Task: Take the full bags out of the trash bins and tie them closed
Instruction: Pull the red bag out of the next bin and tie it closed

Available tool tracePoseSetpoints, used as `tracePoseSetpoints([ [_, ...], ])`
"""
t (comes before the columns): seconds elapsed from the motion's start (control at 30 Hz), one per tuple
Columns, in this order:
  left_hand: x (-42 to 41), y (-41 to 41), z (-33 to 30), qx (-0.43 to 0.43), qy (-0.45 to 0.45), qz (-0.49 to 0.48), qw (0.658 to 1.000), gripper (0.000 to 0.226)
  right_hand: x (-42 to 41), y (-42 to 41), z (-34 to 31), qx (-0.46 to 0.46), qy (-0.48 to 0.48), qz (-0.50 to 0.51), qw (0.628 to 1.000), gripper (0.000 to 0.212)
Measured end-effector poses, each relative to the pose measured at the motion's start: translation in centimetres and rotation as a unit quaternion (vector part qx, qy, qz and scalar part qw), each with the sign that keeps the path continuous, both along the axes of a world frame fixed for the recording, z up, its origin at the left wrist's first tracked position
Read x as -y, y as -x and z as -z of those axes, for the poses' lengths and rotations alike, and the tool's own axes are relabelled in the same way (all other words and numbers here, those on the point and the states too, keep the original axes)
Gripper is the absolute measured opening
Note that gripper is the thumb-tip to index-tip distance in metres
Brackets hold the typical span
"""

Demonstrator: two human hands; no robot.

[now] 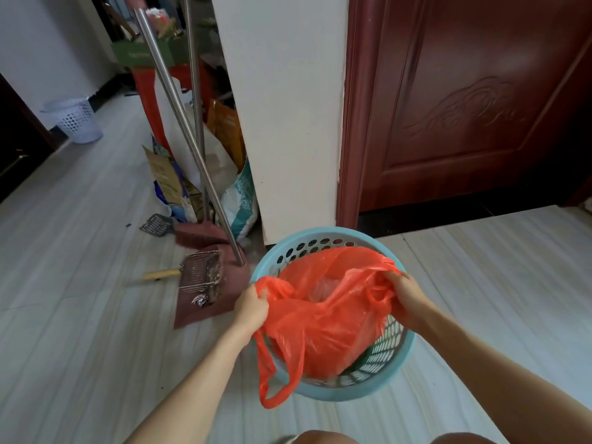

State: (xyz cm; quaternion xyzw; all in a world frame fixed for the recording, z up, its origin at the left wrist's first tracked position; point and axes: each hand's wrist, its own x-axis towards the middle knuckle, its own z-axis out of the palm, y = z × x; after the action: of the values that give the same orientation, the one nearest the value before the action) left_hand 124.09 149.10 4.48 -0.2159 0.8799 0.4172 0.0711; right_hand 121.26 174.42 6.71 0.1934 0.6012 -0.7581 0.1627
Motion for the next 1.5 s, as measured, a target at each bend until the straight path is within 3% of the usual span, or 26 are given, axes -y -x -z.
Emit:
tracePoseSetpoints([
  [0.07, -0.1, -0.4, 0.1, -0.004, -0.002, -0.013, 1.000, 0.030, -0.3, 0.0, -0.1, -0.082, -0.201, -0.077, 0.973, 0.021],
  [0.13, -0.7, -0.7, -0.5, -0.001, 0.009, 0.002, 1.000, 0.029, -0.7, -0.1, -0.6, -0.177, -0.371, -0.182, 0.893, 0.044],
  [0.23, -1.4, -0.5, -1.8, -0.027, 0.045, 0.058, 0.997, 0.029, -1.3, -0.3, -1.2, -0.243, -0.445, -0.314, 0.802, 0.068],
  [0.37, -3.0, 0.0, -4.0, -0.050, -0.071, 0.176, 0.981, 0.040, -1.0, -0.3, -1.1, -0.245, -0.561, -0.368, 0.700, 0.046],
  [0.4, -3.3, -0.3, -4.4, -0.025, -0.089, 0.217, 0.972, 0.038, -0.6, -0.5, -1.2, -0.234, -0.572, -0.354, 0.702, 0.039],
  [0.47, -3.6, -1.0, -4.9, 0.053, -0.130, 0.274, 0.952, 0.038, 0.0, -0.6, -1.5, -0.197, -0.544, -0.290, 0.763, 0.028],
  [0.53, -3.5, -1.7, -4.6, 0.107, -0.155, 0.298, 0.936, 0.063, 0.3, -0.5, -1.6, -0.162, -0.495, -0.232, 0.821, 0.028],
  [0.6, -3.9, -2.1, -4.1, 0.140, -0.081, 0.322, 0.933, 0.092, 0.7, -0.4, -1.7, -0.143, -0.477, -0.220, 0.839, 0.028],
  [0.67, -4.7, -2.4, -3.5, 0.164, 0.101, 0.360, 0.913, 0.109, 1.1, -0.6, -1.8, -0.138, -0.472, -0.226, 0.841, 0.026],
  [0.7, -5.2, -2.6, -3.3, 0.152, 0.194, 0.376, 0.893, 0.106, 1.3, -0.7, -1.8, -0.142, -0.472, -0.229, 0.840, 0.024],
  [0.77, -5.9, -2.8, -2.9, 0.073, 0.321, 0.366, 0.871, 0.078, 1.4, -1.0, -1.6, -0.165, -0.494, -0.227, 0.823, 0.022],
  [0.83, -5.4, -2.5, -2.4, -0.012, 0.352, 0.301, 0.886, 0.050, 0.9, -1.2, -1.6, -0.190, -0.546, -0.228, 0.784, 0.026],
  [0.97, -2.7, -1.3, -1.8, -0.038, 0.318, 0.169, 0.932, 0.053, -1.4, -2.1, -0.4, -0.237, -0.641, -0.246, 0.687, 0.057],
  [1.0, -2.4, -1.1, -1.7, -0.043, 0.323, 0.163, 0.931, 0.047, -1.9, -2.2, 0.1, -0.240, -0.648, -0.243, 0.681, 0.063],
  [1.07, -2.6, -0.8, -1.3, -0.062, 0.334, 0.179, 0.923, 0.031, -2.2, -2.1, 1.2, -0.216, -0.642, -0.218, 0.702, 0.053],
  [1.13, -3.3, -0.8, -1.0, -0.086, 0.336, 0.184, 0.920, 0.027, -2.1, -1.9, 1.6, -0.180, -0.612, -0.181, 0.748, 0.040],
  [1.23, -4.3, -0.5, -0.6, -0.128, 0.254, 0.141, 0.948, 0.026, -2.1, -1.7, 1.5, -0.182, -0.568, -0.138, 0.791, 0.038],
  [1.4, -7.0, 0.1, -0.1, -0.162, 0.070, 0.097, 0.980, 0.029, -1.2, -1.7, -0.3, -0.179, -0.521, -0.177, 0.815, 0.037],
  [1.5, -9.1, -0.4, -0.1, -0.183, -0.004, 0.117, 0.976, 0.022, 0.2, -1.8, 0.1, -0.221, -0.498, -0.261, 0.797, 0.040],
])
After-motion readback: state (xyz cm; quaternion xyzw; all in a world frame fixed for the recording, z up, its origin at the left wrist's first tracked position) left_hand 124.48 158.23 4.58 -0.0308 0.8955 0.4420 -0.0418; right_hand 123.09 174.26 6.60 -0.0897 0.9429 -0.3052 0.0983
